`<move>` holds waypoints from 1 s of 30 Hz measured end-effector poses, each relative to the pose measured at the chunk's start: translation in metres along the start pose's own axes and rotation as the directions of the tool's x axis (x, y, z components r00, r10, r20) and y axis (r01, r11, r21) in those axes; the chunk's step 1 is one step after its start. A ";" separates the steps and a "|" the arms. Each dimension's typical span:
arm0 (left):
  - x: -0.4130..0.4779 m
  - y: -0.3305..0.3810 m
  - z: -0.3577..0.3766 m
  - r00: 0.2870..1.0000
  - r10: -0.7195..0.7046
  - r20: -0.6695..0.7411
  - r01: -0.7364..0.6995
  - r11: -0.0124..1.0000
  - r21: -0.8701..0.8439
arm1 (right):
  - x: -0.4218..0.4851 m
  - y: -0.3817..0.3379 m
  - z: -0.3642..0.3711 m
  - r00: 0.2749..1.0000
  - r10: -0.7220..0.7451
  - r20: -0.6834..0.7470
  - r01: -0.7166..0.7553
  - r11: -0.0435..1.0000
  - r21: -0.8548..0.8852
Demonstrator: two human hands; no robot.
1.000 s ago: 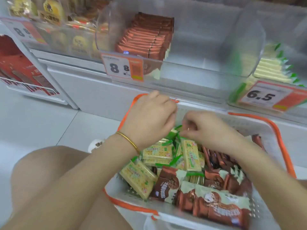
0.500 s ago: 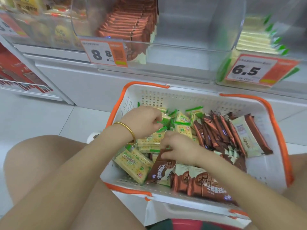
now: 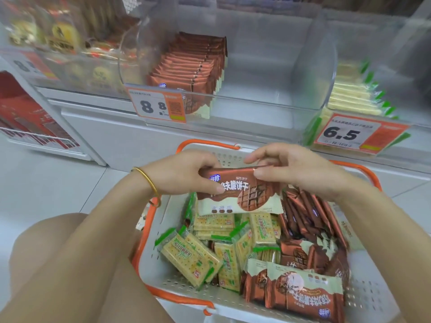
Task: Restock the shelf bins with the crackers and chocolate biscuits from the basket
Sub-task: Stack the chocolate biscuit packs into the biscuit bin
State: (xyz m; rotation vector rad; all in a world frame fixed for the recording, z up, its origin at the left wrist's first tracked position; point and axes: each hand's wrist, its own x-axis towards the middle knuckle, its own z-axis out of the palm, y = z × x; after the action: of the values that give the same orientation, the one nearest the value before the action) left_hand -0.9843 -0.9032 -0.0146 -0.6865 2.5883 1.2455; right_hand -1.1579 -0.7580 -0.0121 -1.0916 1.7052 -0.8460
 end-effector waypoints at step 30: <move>0.016 -0.049 -0.079 0.510 0.099 -0.854 0.283 0.919 0.276 | 0.194 -0.127 0.024 0.903 -0.426 -0.058 0.066 0.269 -0.961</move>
State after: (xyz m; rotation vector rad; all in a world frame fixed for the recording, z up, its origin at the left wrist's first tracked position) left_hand -0.9729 -0.9961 -0.0043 -1.6701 3.3062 0.2600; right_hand -1.1348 -0.9863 0.0279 -2.1867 2.4272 -0.0144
